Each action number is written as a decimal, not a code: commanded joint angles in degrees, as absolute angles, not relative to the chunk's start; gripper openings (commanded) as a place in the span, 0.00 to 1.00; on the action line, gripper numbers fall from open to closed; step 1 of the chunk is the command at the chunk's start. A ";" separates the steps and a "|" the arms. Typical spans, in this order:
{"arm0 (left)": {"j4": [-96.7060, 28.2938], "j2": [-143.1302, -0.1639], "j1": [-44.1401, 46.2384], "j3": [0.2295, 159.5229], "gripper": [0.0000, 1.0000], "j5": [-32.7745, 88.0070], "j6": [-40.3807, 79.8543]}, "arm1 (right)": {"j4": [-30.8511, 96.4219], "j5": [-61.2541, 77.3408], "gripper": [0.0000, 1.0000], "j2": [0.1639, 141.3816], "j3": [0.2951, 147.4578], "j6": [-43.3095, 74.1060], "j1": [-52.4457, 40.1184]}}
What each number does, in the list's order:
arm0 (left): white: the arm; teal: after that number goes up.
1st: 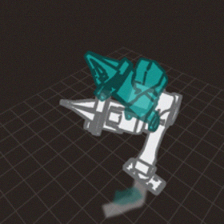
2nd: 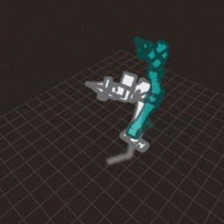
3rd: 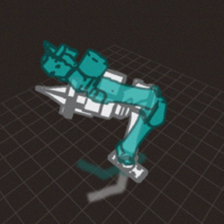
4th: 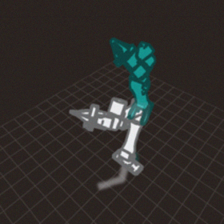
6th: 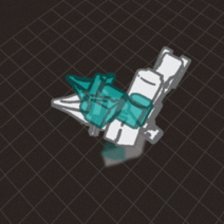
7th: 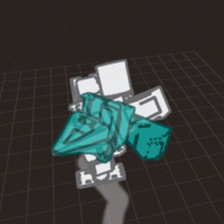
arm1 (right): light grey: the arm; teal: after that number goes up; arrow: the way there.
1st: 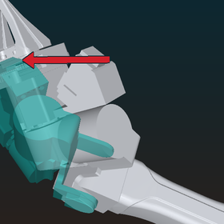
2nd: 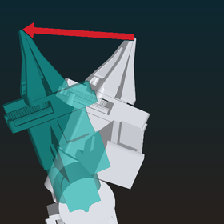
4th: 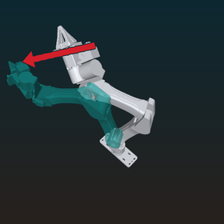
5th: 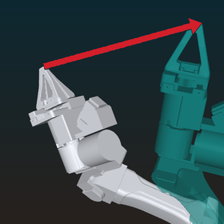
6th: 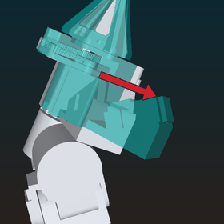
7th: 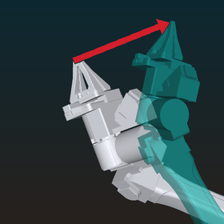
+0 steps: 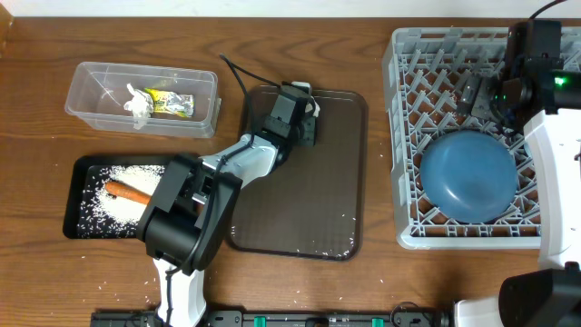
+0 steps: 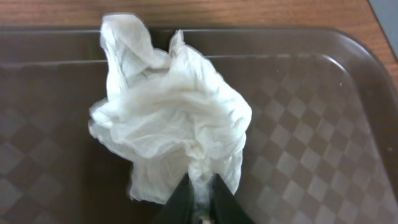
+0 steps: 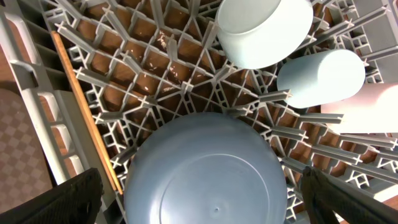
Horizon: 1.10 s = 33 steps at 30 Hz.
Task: Sort waste into correct bins and load items into the dishwasher rack
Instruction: 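Grasp the remaining crumpled foil on the brown tray with the left gripper, then drop the foil into the clear plastic bin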
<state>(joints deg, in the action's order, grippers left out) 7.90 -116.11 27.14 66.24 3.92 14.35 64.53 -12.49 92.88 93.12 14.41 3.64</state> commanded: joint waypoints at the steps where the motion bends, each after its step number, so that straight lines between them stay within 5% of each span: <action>1: 7.77 -116.42 27.35 66.43 0.06 3.22 13.76 | 64.55 -13.45 0.99 93.01 92.95 13.67 3.68; 10: 4.05 -103.15 26.46 66.46 0.06 1.58 13.80 | 64.55 -13.45 0.99 93.01 92.95 13.67 3.68; 15: 1.39 -94.50 23.90 66.43 0.06 -14.72 18.41 | 64.55 -13.45 0.99 93.01 92.95 13.67 3.68; 27: -2.76 -92.29 5.52 66.43 0.07 -20.62 29.87 | 64.55 -13.45 0.99 93.01 92.95 13.67 3.68; 29: -2.79 -92.55 2.66 66.43 0.17 -20.58 30.87 | 64.55 -13.45 0.99 93.01 92.95 13.67 3.68; 31: -3.03 -92.86 0.21 66.43 0.54 -19.97 30.98 | 64.55 -13.45 0.99 93.01 92.95 13.67 3.68; 33: -4.12 -92.92 -1.52 66.43 0.66 -19.99 30.96 | 64.55 -13.45 0.99 93.01 92.95 13.67 3.68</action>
<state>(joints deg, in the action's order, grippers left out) -3.18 -92.07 0.23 66.13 -19.14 28.56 64.53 -12.51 92.88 93.12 14.41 3.64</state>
